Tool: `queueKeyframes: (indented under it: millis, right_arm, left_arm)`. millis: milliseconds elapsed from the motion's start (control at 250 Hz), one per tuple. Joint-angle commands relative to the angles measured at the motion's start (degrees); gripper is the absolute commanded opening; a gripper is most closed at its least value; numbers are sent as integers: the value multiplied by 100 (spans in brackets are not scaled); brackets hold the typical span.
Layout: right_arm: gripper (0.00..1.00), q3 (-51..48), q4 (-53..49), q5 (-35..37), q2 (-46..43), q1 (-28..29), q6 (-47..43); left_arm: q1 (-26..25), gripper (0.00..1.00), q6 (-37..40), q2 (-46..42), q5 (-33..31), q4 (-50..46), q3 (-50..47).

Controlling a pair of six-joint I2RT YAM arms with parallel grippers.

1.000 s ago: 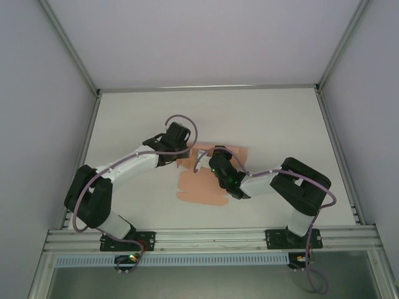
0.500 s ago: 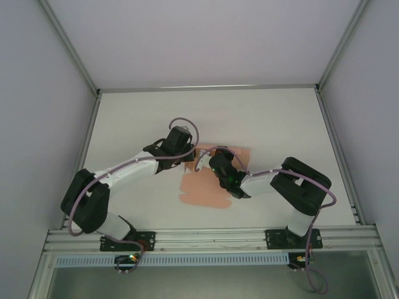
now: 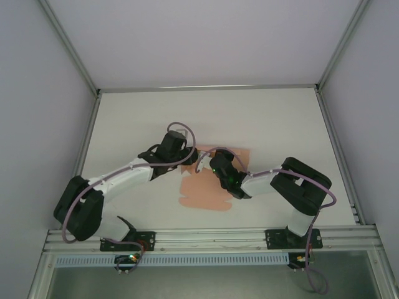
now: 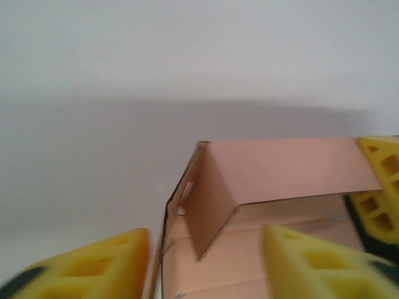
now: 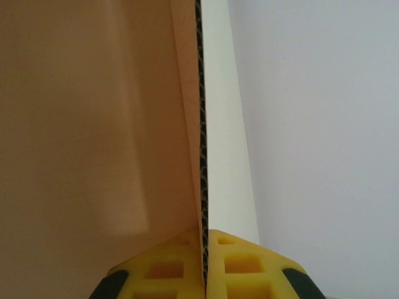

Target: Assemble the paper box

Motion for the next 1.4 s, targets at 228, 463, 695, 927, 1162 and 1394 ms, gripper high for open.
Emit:
queueKeyframes:
  millis: [228,463,695,927,1162,1394]
  right_arm:
    - [0,-233,550,-533,-90,20,-202]
    - [0,-223,412,-626,-210,-29,-86]
    - [0,-120,825,-646,-25,-169,-189]
    - [0,124,927,-825,-17,-365,-441]
    - [0,-121,1797,-998,176,-415,-864]
    - [0,-549,1817,-1006,418,-286,-733]
  left_arm:
    - [1276,100,396,-1870,-200,-976,-514]
    - [3353,100,413,-1505,1757,0,-1343]
    - [2223,85,1608,-593,3080,909,-1240]
    - [1564,71,2308,118,3259,1344,-882]
    - [1453,59,2631,560,3387,1614,-693]
    - [1438,53,2532,1008,3068,2476,-884]
